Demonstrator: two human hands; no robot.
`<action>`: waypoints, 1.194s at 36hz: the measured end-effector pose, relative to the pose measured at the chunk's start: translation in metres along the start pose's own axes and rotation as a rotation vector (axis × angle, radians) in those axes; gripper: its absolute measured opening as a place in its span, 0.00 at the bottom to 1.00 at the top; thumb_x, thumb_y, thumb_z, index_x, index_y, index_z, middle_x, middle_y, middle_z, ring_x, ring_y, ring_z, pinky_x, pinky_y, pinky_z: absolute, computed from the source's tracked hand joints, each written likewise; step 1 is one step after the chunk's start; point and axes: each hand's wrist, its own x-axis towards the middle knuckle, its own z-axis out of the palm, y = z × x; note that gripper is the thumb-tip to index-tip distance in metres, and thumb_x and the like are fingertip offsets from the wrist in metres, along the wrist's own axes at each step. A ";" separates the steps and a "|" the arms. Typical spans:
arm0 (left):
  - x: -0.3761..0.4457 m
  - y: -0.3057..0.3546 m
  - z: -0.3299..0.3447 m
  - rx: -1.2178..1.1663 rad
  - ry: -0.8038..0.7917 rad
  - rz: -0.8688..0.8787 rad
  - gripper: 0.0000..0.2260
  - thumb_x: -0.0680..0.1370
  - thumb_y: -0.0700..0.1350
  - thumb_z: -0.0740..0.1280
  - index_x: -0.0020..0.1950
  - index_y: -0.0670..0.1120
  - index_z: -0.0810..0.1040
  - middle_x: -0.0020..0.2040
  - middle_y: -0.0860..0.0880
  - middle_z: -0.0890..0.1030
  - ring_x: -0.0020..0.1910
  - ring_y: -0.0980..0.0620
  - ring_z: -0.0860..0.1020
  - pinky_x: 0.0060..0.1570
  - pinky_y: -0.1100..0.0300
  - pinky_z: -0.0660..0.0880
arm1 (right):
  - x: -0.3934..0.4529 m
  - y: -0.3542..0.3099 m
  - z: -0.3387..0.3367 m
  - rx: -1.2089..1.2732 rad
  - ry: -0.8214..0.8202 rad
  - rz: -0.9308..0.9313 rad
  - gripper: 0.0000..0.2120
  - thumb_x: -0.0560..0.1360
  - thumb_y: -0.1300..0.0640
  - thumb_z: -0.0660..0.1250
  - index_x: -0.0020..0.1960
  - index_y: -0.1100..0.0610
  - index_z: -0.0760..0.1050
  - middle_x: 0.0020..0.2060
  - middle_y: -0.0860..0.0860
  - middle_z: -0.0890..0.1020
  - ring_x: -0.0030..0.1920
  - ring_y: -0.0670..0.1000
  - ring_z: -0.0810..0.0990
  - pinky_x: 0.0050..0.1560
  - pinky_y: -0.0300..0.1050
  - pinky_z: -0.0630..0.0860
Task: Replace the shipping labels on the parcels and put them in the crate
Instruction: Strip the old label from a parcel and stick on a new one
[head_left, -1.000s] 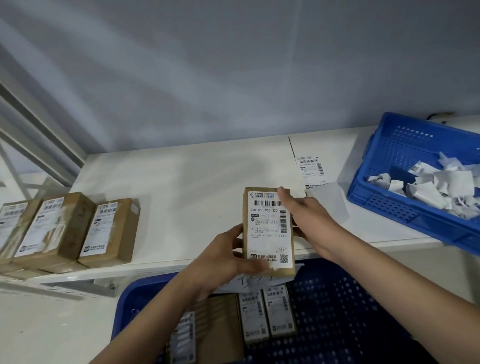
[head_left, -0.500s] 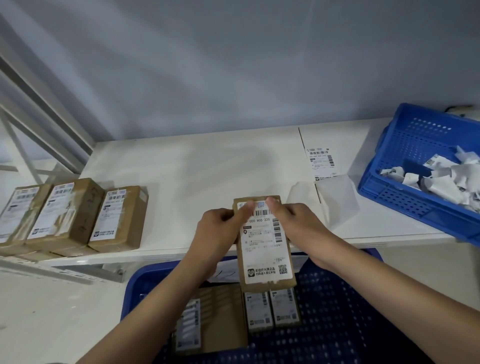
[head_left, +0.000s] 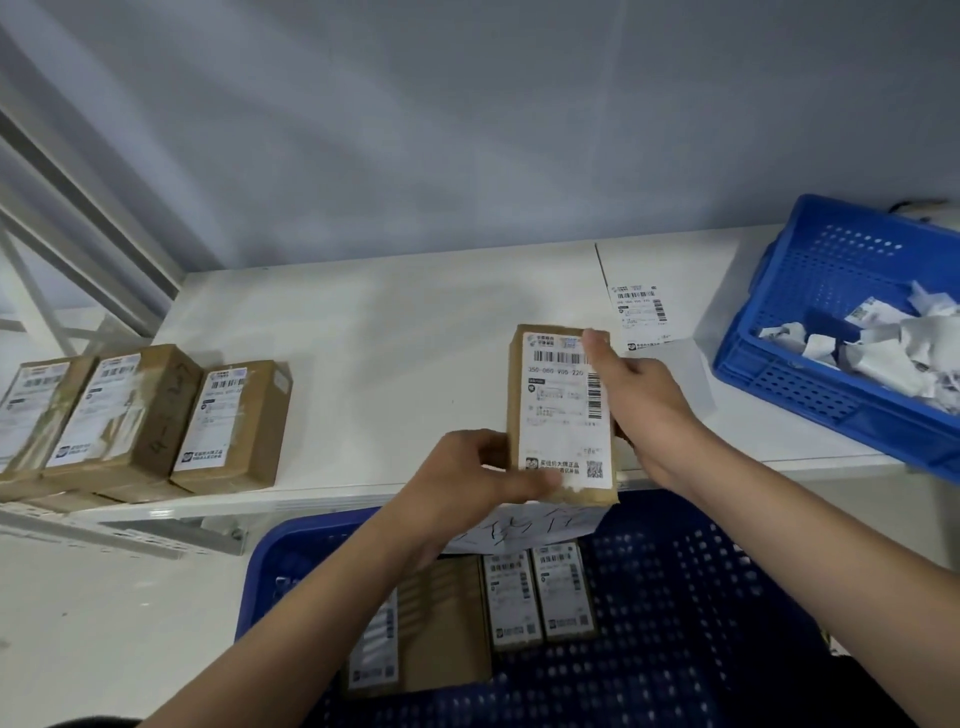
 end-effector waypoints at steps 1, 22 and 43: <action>0.000 0.000 -0.002 -0.019 0.019 0.003 0.16 0.72 0.49 0.79 0.58 0.48 0.83 0.50 0.55 0.87 0.49 0.58 0.85 0.55 0.61 0.80 | -0.001 0.001 0.000 -0.003 -0.035 0.011 0.22 0.79 0.35 0.62 0.50 0.53 0.81 0.44 0.45 0.86 0.47 0.46 0.85 0.45 0.39 0.77; 0.010 0.000 -0.018 -0.181 0.161 0.052 0.17 0.74 0.49 0.77 0.62 0.49 0.82 0.53 0.56 0.87 0.53 0.57 0.85 0.62 0.56 0.79 | -0.003 0.013 0.005 -0.185 -0.319 -0.040 0.20 0.73 0.52 0.77 0.64 0.51 0.80 0.54 0.43 0.86 0.57 0.46 0.83 0.65 0.49 0.77; 0.007 -0.003 -0.014 -0.201 0.095 0.036 0.19 0.74 0.46 0.77 0.63 0.43 0.81 0.54 0.51 0.87 0.54 0.53 0.85 0.59 0.57 0.80 | -0.008 -0.002 -0.005 0.029 -0.335 0.002 0.14 0.79 0.50 0.68 0.58 0.59 0.81 0.51 0.51 0.87 0.54 0.49 0.85 0.65 0.49 0.77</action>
